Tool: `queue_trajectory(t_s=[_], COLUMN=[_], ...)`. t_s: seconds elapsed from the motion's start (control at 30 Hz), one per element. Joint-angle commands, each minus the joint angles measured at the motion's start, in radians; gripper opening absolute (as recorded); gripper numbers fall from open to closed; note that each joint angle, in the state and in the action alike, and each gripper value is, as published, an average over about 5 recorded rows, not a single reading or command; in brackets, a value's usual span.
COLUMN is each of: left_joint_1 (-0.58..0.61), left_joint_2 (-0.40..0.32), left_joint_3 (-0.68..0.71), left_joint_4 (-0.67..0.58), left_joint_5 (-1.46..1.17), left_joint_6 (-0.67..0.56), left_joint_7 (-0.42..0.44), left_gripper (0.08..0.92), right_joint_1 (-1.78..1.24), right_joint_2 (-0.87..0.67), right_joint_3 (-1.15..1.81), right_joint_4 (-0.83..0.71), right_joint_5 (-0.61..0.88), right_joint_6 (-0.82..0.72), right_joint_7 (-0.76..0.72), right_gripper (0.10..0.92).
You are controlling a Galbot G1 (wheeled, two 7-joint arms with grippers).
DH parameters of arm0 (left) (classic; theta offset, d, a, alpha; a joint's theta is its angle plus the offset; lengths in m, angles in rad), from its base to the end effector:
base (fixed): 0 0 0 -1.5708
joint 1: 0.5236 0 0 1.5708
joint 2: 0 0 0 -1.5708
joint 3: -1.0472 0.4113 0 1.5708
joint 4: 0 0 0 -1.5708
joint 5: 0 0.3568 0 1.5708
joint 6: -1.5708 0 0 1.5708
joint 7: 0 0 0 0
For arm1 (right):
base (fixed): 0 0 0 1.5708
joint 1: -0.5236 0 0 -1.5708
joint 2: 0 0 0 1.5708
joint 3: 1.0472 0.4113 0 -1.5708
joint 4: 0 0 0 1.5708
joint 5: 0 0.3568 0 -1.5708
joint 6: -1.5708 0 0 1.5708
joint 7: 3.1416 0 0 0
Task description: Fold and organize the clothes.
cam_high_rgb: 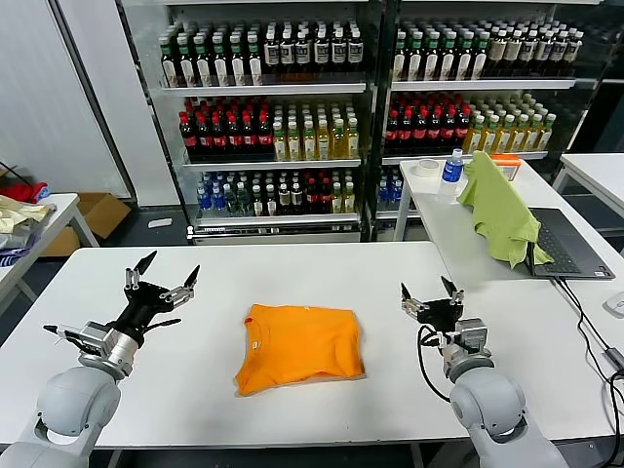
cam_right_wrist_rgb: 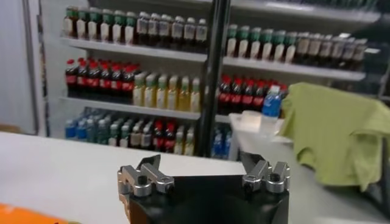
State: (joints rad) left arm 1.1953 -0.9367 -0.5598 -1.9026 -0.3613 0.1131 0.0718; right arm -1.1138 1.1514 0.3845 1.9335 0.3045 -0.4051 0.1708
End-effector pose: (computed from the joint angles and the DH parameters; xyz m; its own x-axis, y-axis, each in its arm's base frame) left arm 0.2994 0.1846 -0.2777 -0.9788 0.2045 -0.0122 0.1934 0.9422 0.2735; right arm 0.3111 -0.0737 -0.3002 -0.9839 -0.0552 0.1701 -0.0792 0.9873 -0.1375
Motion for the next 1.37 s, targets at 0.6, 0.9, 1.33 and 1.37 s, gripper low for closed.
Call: queue_trajectory(t_s=[0.6,0.9,1.33,1.37], left_joint_1=[-0.037,-0.031,0.018,0.021], left_joint_2=[-0.006,0.01,-0.036,-0.037], left_joint_3=[0.022,-0.007,-0.039,-0.04], left_joint_4=[0.087,0.089,0.087,0.087], left_joint_5=[0.06,0.088,0.068,0.076], left_joint_6=[-0.042,0.0,-0.122,-0.129], left_joint_7=[-0.021,-0.053,0.03,0.029], left_gripper=[0.823,0.823,0.823,0.823], right_joint_1=[0.008,-0.021,-0.042,-0.043], right_joint_2=[-0.003,-0.009,0.001,0.001], right_joint_3=[0.049,0.046,0.039,0.041], right_joint_4=[-0.063,-0.039,-0.049,-0.054], right_joint_5=[-0.16,-0.222,-0.29,-0.303], right_joint_6=[0.121,0.152,0.186,0.192], right_joint_7=[-0.028,-0.051,-0.064,-0.064], right_gripper=[0.823,0.823,0.823,0.823])
